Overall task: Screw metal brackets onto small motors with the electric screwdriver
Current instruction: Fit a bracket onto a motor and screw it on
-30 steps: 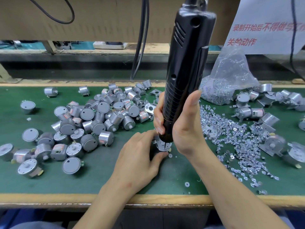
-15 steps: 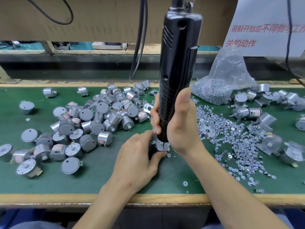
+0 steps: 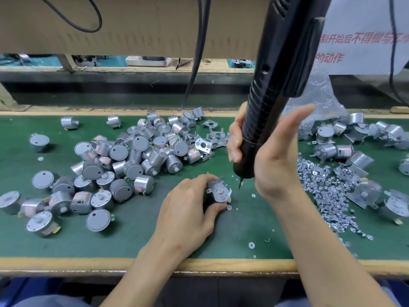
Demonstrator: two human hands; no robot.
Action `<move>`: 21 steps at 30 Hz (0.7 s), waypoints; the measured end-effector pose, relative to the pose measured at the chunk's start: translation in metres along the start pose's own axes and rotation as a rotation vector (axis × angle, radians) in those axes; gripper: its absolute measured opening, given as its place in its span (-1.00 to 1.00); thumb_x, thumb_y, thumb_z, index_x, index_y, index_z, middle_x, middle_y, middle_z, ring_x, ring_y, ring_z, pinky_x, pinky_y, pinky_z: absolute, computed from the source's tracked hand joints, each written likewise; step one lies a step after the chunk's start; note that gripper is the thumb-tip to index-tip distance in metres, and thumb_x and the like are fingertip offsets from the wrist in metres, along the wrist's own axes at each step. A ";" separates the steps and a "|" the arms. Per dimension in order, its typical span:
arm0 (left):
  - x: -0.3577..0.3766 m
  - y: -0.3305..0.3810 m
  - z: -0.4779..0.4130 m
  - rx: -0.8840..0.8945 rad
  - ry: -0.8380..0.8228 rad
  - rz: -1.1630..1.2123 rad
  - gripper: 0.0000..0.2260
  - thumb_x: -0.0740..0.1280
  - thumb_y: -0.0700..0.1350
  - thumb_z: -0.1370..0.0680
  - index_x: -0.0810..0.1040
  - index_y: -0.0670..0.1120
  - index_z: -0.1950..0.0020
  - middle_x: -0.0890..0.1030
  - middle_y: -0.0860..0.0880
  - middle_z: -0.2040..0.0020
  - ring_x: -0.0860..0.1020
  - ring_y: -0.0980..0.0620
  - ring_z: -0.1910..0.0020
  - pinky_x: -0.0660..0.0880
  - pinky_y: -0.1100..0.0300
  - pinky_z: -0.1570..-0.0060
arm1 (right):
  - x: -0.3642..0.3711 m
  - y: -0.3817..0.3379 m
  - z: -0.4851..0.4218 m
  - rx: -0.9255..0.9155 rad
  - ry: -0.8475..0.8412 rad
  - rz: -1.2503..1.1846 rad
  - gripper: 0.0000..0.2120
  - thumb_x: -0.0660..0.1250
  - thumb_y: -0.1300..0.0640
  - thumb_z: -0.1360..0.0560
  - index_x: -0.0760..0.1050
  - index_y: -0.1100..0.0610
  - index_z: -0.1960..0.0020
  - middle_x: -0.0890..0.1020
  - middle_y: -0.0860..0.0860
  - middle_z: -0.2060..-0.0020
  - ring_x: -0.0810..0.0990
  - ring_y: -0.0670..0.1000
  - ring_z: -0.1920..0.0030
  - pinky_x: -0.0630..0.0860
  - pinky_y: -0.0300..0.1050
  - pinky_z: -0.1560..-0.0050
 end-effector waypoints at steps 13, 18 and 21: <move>0.004 -0.006 0.001 -0.003 -0.057 0.039 -0.60 0.46 0.07 -0.48 0.45 0.12 -0.27 0.57 0.22 -0.02 0.45 0.16 0.06 0.37 0.22 0.10 | -0.031 0.017 0.015 0.128 0.119 0.194 -0.30 0.02 -0.68 -0.25 0.49 -0.06 0.32 0.50 -0.03 0.47 0.45 0.00 0.50 0.45 -0.13 0.40; 0.005 -0.007 0.001 -0.008 -0.057 0.045 -0.61 0.47 0.05 -0.48 0.46 0.11 -0.26 0.38 0.36 0.23 0.31 0.22 0.19 0.28 0.27 0.18 | -0.034 0.021 0.015 0.136 0.127 0.204 -0.30 0.04 -0.68 -0.25 0.51 -0.07 0.31 0.51 -0.02 0.46 0.47 0.02 0.47 0.47 -0.13 0.37; 0.005 -0.007 0.001 -0.001 -0.068 0.052 -0.61 0.46 0.05 -0.49 0.46 0.10 -0.27 0.38 0.36 0.22 0.32 0.22 0.18 0.31 0.24 0.16 | -0.034 0.022 0.014 0.141 0.127 0.208 -0.29 0.04 -0.69 -0.24 0.51 -0.07 0.31 0.52 -0.02 0.45 0.47 0.02 0.47 0.48 -0.12 0.36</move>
Point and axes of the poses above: each hand's wrist, its own z-axis away from the middle knuckle, its own x-axis out of the palm, y = z × x, the point moved 1 cm from there along -z, towards the middle knuckle
